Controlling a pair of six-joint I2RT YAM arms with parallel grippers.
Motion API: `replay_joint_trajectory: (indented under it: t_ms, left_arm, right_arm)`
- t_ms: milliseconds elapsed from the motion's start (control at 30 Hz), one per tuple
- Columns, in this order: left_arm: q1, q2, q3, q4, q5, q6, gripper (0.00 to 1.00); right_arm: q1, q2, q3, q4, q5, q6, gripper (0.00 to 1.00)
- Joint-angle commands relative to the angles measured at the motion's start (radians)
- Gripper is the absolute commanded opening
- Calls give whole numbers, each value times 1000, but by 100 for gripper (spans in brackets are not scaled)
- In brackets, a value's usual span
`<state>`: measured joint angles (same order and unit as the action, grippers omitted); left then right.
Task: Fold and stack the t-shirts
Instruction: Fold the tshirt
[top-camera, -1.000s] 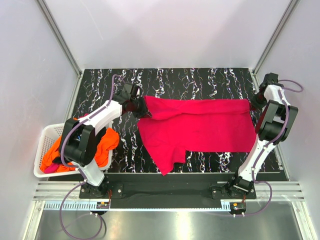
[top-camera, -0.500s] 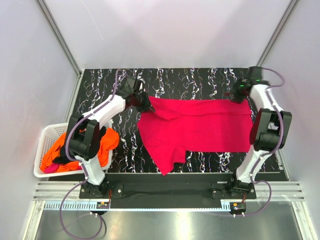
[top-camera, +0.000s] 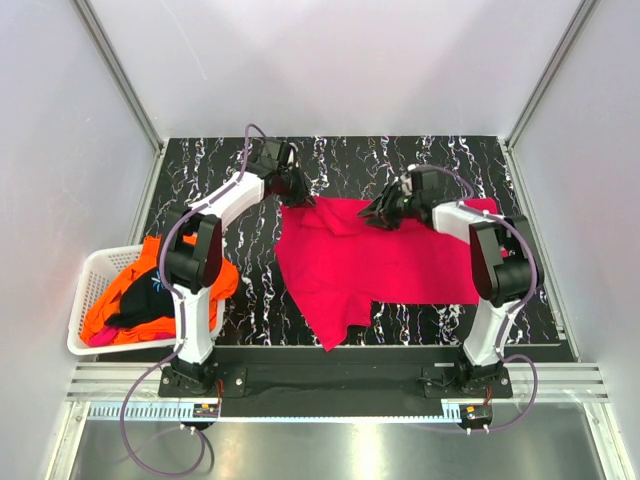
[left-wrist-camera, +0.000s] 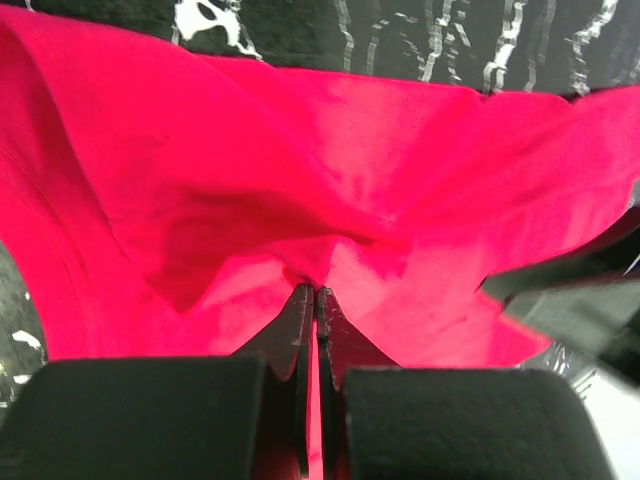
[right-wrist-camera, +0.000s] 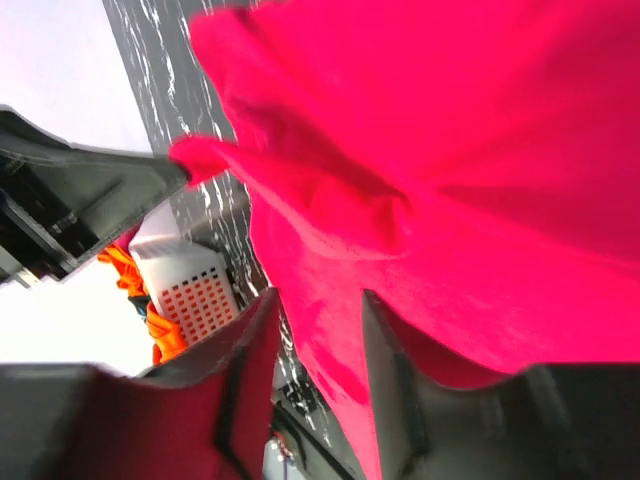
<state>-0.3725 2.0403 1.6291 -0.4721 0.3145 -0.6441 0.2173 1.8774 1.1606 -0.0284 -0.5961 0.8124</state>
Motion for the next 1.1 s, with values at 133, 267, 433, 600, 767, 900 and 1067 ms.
replay_joint_trajectory:
  t_ms: [133, 267, 433, 600, 767, 900, 1067]
  left_arm:
    - [14, 44, 86, 58, -14, 5, 0]
    - [29, 44, 95, 78, -20, -5, 0]
    - [37, 64, 112, 95, 27, -14, 0]
    - [38, 61, 104, 118, 52, -31, 0]
    - [40, 49, 101, 128, 47, -26, 0]
    - [38, 61, 107, 139, 54, -34, 0]
    - [40, 69, 101, 161, 69, -55, 0]
  right_arm:
    - [94, 61, -71, 246, -22, 152, 33]
    - [100, 83, -88, 283, 2, 162, 42]
    - [108, 115, -85, 300, 7, 202, 45]
    - [123, 114, -98, 297, 16, 194, 45]
    - [129, 101, -113, 277, 61, 157, 47]
    - [137, 135, -107, 303, 94, 174, 45]
    - [152, 153, -102, 341, 163, 195, 43]
